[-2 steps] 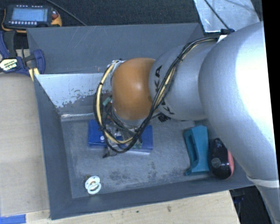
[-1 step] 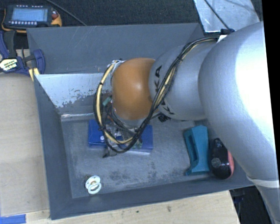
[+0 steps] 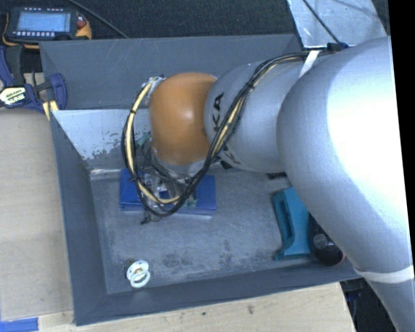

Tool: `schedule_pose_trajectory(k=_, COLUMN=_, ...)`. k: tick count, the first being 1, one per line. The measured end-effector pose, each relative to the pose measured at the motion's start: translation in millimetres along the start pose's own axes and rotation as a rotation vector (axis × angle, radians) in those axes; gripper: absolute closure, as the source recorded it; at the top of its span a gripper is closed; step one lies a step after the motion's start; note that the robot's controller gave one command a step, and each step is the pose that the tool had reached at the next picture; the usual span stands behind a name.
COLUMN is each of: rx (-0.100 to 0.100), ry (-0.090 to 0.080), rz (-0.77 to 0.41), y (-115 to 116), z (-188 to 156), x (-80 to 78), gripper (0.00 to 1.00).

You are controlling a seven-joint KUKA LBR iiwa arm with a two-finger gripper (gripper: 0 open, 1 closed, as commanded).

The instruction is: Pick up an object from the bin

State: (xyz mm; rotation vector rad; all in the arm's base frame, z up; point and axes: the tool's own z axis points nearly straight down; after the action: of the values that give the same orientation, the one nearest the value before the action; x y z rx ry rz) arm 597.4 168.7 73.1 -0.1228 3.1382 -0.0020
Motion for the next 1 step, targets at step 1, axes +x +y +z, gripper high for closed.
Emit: schedule_pose_trajectory(k=1, rx=-0.005, ry=0.009, rz=0.015, y=3.3, z=1.0, x=-23.2, gripper=1.00)
